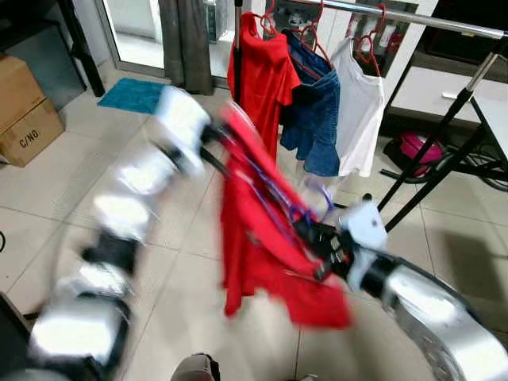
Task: Hang hanger
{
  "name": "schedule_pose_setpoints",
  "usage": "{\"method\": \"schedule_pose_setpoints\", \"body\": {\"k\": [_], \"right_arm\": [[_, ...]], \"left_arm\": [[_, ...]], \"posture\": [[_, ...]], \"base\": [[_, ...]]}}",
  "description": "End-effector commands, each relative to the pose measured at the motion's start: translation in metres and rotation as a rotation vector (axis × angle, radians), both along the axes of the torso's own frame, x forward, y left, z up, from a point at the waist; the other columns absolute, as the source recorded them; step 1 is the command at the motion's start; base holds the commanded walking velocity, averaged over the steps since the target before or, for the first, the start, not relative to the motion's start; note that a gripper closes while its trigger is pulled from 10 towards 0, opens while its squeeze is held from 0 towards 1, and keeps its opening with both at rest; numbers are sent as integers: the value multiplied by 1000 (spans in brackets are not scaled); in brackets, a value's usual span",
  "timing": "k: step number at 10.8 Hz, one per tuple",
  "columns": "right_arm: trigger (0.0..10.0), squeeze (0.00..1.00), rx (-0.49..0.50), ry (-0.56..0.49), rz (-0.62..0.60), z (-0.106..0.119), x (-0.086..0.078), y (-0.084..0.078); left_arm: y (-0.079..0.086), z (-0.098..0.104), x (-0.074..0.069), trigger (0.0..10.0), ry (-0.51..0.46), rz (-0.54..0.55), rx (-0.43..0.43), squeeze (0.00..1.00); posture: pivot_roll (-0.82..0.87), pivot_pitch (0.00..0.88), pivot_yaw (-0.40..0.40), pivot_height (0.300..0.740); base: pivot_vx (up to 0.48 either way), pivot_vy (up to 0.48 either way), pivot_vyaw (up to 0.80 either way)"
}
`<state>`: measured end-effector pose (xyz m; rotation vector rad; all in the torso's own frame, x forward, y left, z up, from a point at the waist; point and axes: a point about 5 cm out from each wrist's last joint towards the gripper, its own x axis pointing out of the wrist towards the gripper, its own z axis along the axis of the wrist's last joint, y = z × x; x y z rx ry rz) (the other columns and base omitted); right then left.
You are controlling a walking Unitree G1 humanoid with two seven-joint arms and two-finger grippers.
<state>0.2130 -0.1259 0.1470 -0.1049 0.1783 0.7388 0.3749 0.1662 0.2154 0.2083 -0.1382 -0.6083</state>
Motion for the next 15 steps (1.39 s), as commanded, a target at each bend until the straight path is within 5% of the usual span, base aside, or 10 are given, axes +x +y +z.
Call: {"method": "schedule_pose_setpoints", "body": {"k": [1,3,6,7,8,10,12,13,14,15], "right_arm": [[0,0,22,25,35,-1,-5,-5],[0,0,65,34,69,2,-10,-11],[0,0,194,16,23,9,-7,-10],[0,0,245,-15,-91,13,5,-12],[0,0,337,-46,-347,17,26,-20],[0,0,547,-60,-583,19,40,-25],[0,0,722,-53,-710,19,46,-34],[0,0,581,-57,-746,11,47,-41],[0,0,416,-70,-729,4,47,-41],[10000,0,368,-20,-733,-3,45,-39]], "left_arm": [[18,9,7,0,-10,86,17,0],[38,0,14,0,50,172,72,0],[36,-15,18,0,127,208,-48,0],[21,-24,16,0,148,121,-44,0],[-15,-36,4,0,179,-60,-64,0],[-68,-52,-36,0,222,-318,-77,0],[-84,-48,-65,0,239,-426,-135,0],[-77,-37,-71,0,219,-384,-196,0],[-64,-39,-71,0,214,-295,-157,0],[-41,-46,-68,10000,208,-67,-70,0]], "posture": [[79,56,-22,740],[72,50,-15,740],[69,47,-10,740],[68,45,-8,740],[65,40,-3,740],[70,39,-1,740],[88,40,-10,740],[88,40,-10,740],[93,33,0,740],[87,39,12,740]], "base": [[0,0,0],[0,0,0],[0,0,0],[0,0,0],[0,0,0],[0,0,0],[0,0,0],[0,0,0],[0,0,0],[0,0,0]]}}
